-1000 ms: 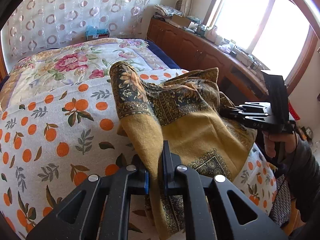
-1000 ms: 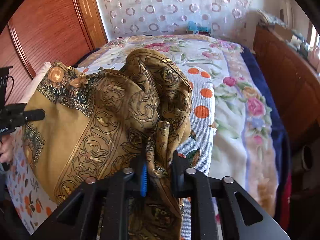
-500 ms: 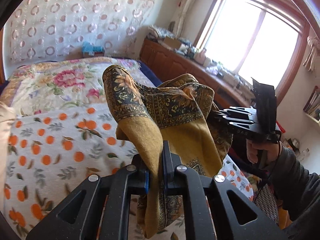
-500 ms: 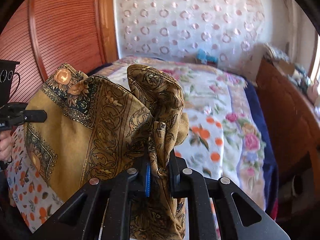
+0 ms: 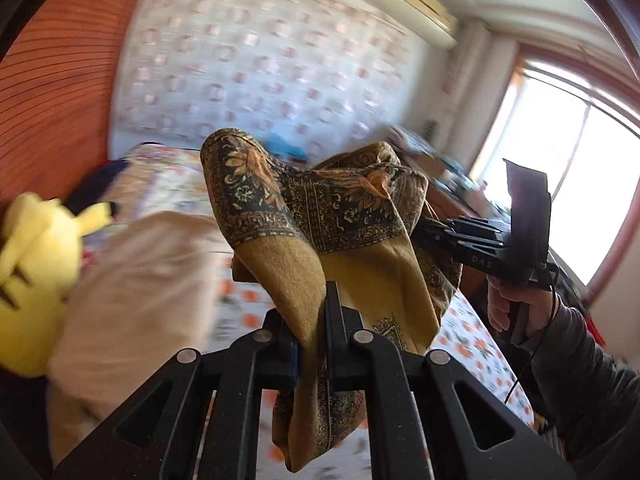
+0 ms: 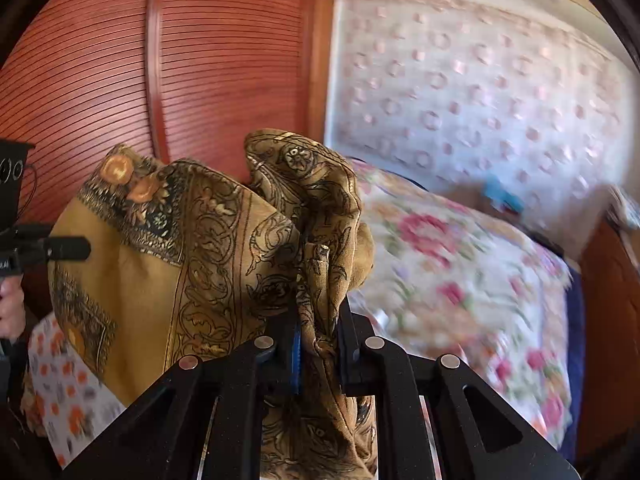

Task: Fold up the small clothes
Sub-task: 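Lift the folded gold bundle with both tools and carry it toward the plush toy, then lower the bundle beside the yellow plush toy and open both tools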

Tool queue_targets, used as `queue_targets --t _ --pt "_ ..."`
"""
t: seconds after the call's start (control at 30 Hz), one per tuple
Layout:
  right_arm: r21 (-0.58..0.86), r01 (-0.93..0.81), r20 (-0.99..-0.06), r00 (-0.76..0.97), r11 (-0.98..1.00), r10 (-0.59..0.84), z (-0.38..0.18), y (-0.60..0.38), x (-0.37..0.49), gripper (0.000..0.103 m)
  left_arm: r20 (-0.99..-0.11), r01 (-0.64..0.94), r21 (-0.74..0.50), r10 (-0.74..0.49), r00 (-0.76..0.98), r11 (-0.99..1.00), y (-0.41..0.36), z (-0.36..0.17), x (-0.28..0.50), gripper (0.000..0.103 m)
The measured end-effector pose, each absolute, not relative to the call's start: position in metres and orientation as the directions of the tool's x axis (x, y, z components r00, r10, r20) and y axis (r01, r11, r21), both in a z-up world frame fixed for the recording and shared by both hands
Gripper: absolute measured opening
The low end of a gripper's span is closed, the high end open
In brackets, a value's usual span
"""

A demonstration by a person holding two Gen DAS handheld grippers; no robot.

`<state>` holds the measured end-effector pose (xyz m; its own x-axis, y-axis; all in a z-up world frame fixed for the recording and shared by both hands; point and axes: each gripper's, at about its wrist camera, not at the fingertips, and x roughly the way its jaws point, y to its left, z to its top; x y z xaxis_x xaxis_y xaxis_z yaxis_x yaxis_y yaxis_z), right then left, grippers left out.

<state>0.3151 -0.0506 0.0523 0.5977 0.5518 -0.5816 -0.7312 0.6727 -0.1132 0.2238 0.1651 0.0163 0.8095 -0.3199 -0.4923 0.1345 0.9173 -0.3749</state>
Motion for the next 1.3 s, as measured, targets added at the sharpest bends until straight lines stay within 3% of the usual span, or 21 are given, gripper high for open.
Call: queue_targets --t 0.33,0.63,0.87,1.1,1.3 --pt "-0.118 -0.826 -0.621 0.495 0.552 0.608 0.031 0.096 0.401 0.013 -0.482 -0.073 -0.461 -0.18 0.858 0.885 0.262 -0.018 0.207 0.01" --pt "-0.16 -0.841 -0.736 0.451 0.517 0.505 -0.022 0.176 0.468 0.014 -0.577 -0.204 -0.473 -0.126 0.807 0.857 0.283 -0.074 0.213 0.01" --pt "-0.145 -0.76 -0.673 0.545 0.634 0.5 -0.032 0.188 0.489 0.04 -0.621 -0.255 -0.391 -0.049 0.782 0.884 0.278 -0.087 0.209 0.013" --pt "-0.097 -0.763 -0.573 0.568 0.639 0.59 -0.024 0.148 0.452 0.04 -0.633 -0.275 -0.35 -0.01 0.774 0.895 0.279 -0.09 0.201 0.016" --pt "-0.078 -0.775 -0.662 0.511 0.627 0.549 -0.062 0.136 0.458 0.04 -0.651 -0.286 -0.299 0.025 0.759 0.911 0.277 -0.084 0.199 0.027"
